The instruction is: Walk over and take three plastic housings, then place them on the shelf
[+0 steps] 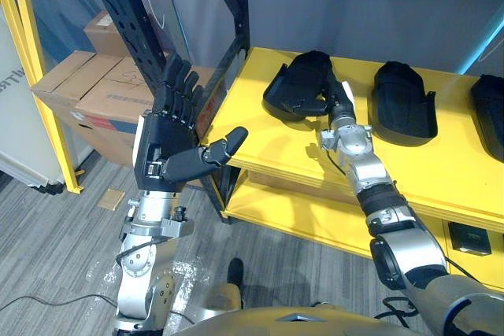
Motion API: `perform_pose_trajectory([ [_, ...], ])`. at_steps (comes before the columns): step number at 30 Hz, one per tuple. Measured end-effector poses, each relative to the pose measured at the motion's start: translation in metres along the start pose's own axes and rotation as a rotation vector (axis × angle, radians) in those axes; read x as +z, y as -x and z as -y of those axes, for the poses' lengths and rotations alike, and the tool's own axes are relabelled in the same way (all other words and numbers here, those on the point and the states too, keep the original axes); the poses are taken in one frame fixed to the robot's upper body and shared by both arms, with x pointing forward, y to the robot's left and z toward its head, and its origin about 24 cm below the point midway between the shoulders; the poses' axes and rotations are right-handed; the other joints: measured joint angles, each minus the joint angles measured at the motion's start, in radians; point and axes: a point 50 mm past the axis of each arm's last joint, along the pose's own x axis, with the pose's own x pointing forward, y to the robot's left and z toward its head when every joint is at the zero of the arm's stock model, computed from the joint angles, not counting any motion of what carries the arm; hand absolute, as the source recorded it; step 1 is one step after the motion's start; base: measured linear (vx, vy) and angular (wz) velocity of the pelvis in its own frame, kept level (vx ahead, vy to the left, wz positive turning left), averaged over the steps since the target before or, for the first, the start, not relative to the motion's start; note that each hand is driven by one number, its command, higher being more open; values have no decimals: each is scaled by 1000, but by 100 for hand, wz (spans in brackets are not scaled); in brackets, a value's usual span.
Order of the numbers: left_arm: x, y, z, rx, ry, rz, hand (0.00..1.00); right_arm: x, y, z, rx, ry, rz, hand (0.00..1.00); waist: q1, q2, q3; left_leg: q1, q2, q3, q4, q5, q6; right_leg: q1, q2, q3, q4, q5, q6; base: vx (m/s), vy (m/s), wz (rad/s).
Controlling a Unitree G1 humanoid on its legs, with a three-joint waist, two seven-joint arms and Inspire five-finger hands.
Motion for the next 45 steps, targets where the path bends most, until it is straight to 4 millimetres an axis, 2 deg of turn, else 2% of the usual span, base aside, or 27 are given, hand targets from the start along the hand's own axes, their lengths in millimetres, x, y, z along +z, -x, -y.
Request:
perform_pose_trajectory([
  [4,0,0,0,0,0,0,100,10,0,1,-23,21,63,100,-2,0,0,0,1,6,0,0,0,-1,1,5,-4,2,2,-3,-9,-4],
  [10,-1,0,1,7,5,-3,100,77,13,1,-44,-5,388,100,-8,0,0,9,3,36,3,-1,7,-11,-2,33,-4,9,11,14,-19,-14],
  [12,-2,0,2,8,11,-6,100,84,16,1,-47,2,419,100,-7,0,0,19,3,42,2,-1,7,-6,-2,37,-4,9,12,6,-23,-9],
  [17,-2,0,4,5,7,-11,100,71,12,4,-83,-5,328,100,-6,-1,0,23,3,40,0,-3,8,1,-2,33,-6,8,11,-1,-5,-1],
  [20,-4,0,3,11,8,-24,100,44,0,12,-88,-48,149,100,-1,0,0,21,2,33,0,-3,7,3,-2,28,-6,10,13,-23,-12,6],
  [24,-8,1,3,22,15,-48,100,22,-9,27,-135,-62,8,100,17,0,0,16,0,20,0,1,6,6,-2,16,-5,10,13,-16,-22,9],
  [32,-13,8,1,72,20,-87,100,46,-24,59,-259,-88,20,100,24,2,-1,-3,-2,-7,0,9,6,3,0,-5,-4,9,12,-4,-32,10],
  [34,-26,12,-2,81,17,-148,100,51,-25,64,-272,-106,30,100,25,6,-2,-6,-1,-13,0,6,2,4,2,-10,-4,8,11,-8,-33,6],
  [38,-40,18,-2,85,19,-228,100,48,-27,74,-256,-108,5,100,33,7,-1,-10,2,-19,0,3,4,3,5,-15,-2,6,8,-10,-37,5],
  [45,-40,18,-3,79,7,-231,100,41,-33,79,-228,-101,-76,100,49,30,9,-4,5,-22,1,3,5,2,5,-16,19,-5,4,-6,-31,0],
])
